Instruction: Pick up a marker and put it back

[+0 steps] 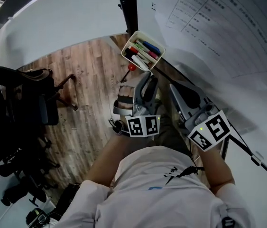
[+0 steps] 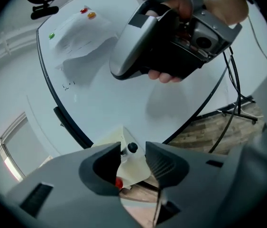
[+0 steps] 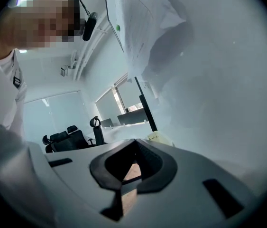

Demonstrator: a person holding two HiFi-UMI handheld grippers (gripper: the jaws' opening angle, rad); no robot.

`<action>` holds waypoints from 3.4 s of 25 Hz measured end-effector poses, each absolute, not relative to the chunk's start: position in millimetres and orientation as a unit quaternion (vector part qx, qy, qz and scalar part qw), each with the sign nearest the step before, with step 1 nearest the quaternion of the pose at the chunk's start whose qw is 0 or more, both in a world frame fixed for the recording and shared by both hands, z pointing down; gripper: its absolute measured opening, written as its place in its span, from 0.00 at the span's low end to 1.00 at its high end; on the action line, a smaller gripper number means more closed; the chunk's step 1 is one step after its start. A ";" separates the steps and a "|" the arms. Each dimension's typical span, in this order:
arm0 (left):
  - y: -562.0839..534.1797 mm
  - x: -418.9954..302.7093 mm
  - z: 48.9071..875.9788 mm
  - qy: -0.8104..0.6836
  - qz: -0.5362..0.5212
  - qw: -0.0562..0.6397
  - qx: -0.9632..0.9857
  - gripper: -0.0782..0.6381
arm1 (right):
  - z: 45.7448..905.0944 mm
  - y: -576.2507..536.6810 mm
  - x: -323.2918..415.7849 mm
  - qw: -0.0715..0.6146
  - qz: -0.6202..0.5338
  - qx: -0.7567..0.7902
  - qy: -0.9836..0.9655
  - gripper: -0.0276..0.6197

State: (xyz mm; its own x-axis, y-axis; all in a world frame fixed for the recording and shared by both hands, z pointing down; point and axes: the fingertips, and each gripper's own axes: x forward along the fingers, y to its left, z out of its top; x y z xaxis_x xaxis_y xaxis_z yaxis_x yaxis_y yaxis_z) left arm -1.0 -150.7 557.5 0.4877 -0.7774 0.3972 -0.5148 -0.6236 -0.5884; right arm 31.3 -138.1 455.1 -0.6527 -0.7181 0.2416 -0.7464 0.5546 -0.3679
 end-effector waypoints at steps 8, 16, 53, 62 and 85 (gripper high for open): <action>-155.5 3.4 556.0 0.388 -0.327 0.221 -0.833 0.32 | 456.4 -131.9 36.0 0.032 0.228 0.420 -0.878 0.06; -161.2 2.4 541.8 0.410 -0.314 0.234 -0.824 0.26 | 446.7 -126.7 43.4 0.030 0.224 0.428 -0.875 0.06; -144.3 -29.0 368.3 0.480 -0.130 0.151 -0.855 0.21 | 359.5 -131.5 27.4 -0.015 0.129 0.416 -0.900 0.06; -164.6 -18.9 372.9 0.481 -0.125 0.139 -0.857 0.21 | 359.1 -147.1 33.5 -0.014 0.127 0.415 -0.901 0.06; -211.0 -0.1 448.9 0.483 -0.171 0.117 -0.850 0.21 | 408.1 -179.0 46.6 0.023 0.171 0.398 -0.901 0.06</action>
